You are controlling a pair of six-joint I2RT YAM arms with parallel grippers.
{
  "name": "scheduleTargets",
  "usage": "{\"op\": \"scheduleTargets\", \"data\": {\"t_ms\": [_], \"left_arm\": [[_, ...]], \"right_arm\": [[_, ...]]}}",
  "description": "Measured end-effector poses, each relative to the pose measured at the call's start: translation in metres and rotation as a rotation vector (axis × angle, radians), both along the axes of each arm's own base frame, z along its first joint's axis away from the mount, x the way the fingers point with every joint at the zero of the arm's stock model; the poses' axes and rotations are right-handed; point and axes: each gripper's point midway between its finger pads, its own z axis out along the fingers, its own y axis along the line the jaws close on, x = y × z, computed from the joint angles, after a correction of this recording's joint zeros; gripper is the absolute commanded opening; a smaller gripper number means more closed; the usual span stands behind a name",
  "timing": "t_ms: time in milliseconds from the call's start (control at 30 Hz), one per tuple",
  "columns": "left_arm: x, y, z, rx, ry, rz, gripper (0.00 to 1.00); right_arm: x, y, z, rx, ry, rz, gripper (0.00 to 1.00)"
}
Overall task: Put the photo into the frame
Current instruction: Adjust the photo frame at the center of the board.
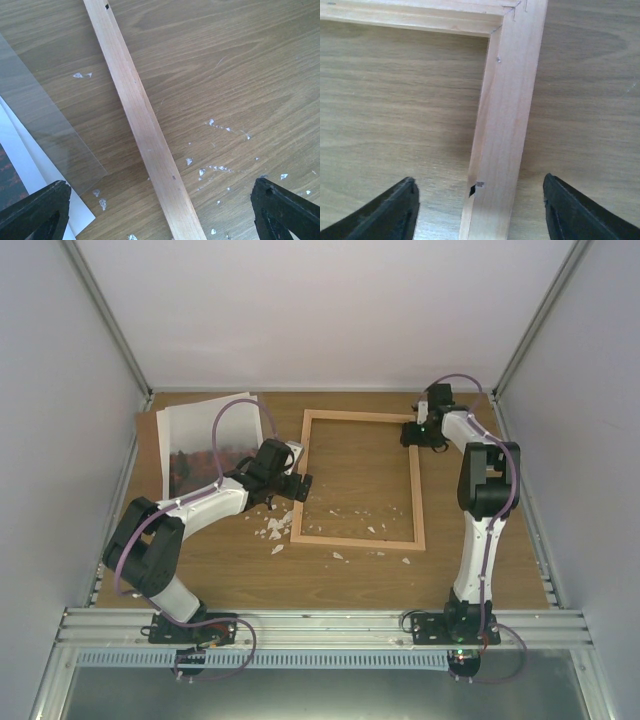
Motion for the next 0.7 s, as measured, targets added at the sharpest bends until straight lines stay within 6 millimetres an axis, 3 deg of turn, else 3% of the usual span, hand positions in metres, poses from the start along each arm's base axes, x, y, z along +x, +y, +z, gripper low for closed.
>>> {"op": "scheduleTargets", "data": {"t_ms": [167,400,700], "left_arm": [[-0.001,0.001,-0.001,0.000,0.010,0.000,0.99],[-0.007,0.007,-0.011,0.014,0.044,0.000,0.99],[-0.011,0.006,-0.014,0.011,0.064,-0.009,0.99]], "right_arm": [[0.000,-0.001,0.013,0.040,-0.012,-0.001,0.73],[0.003,-0.030,0.053,0.044,-0.092,-0.035,0.66],[0.009,-0.019,0.041,0.094,-0.070,-0.020,0.62]]}}
